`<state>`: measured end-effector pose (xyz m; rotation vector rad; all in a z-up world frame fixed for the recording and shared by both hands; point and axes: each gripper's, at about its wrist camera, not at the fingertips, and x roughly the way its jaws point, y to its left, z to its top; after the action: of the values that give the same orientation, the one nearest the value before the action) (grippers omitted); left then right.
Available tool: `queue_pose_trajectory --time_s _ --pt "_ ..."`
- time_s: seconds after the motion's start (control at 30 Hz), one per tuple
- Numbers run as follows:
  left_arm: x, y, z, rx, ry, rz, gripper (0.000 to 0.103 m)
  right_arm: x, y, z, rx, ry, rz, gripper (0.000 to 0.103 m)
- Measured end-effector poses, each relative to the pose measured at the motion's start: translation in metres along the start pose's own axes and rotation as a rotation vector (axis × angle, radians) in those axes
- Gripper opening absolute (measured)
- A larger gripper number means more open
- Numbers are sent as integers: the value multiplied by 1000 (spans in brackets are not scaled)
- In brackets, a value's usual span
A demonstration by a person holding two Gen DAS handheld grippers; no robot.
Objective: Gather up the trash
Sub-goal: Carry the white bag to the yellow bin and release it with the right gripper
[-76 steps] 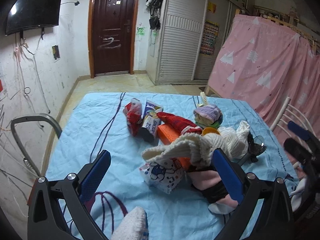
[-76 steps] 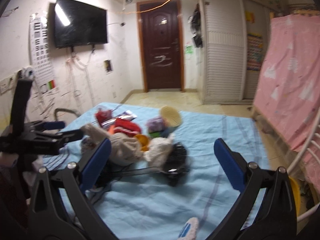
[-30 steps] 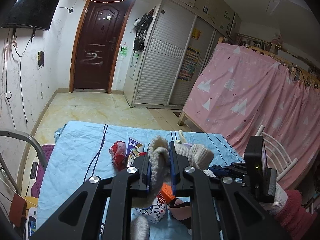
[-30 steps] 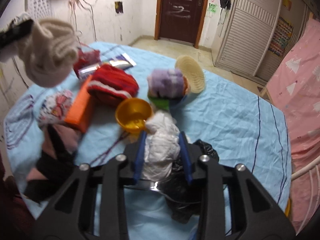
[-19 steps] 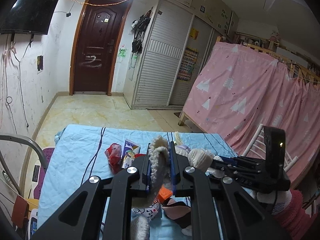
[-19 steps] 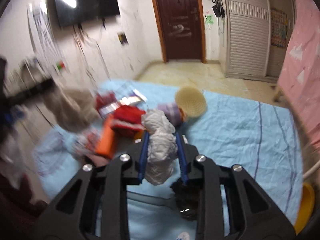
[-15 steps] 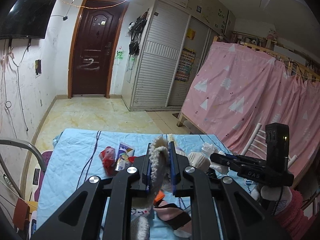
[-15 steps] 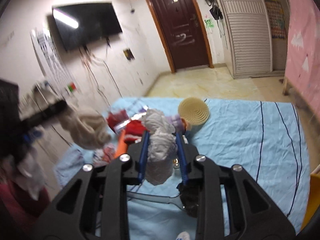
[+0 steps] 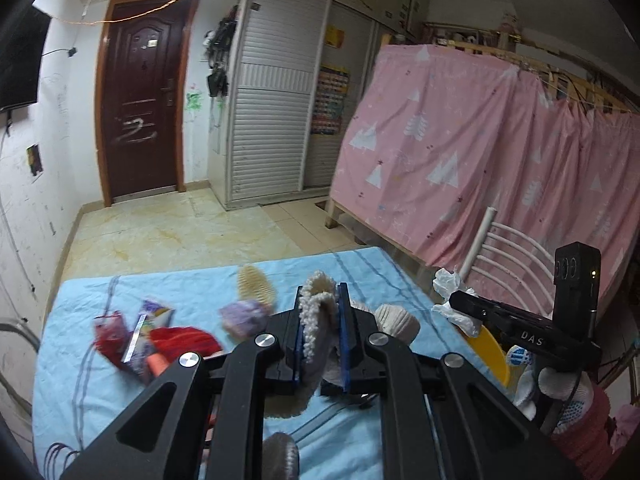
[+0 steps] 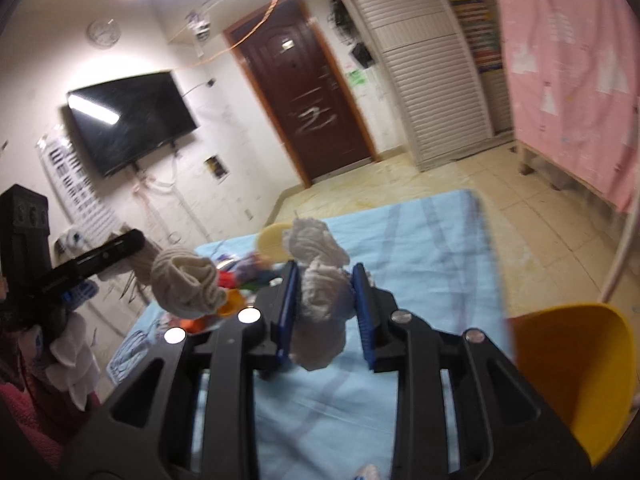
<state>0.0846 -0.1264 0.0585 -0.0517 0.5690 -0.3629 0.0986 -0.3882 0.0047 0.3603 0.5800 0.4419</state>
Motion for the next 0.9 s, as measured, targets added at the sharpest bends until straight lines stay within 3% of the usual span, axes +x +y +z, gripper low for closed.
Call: queue_pose_trajectory --time_s 0.33,0.67,0.9 --pt "58 -111 12 95 52 -140 4 -41 -84 -17 100 -27 -247 29" --pt "118 -200 -8 171 157 -203 4 -58 -142 -35 205 -47 -407 58" --pt "155 -233 -19 167 193 -196 7 -78 -162 -35 272 -111 -484 67"
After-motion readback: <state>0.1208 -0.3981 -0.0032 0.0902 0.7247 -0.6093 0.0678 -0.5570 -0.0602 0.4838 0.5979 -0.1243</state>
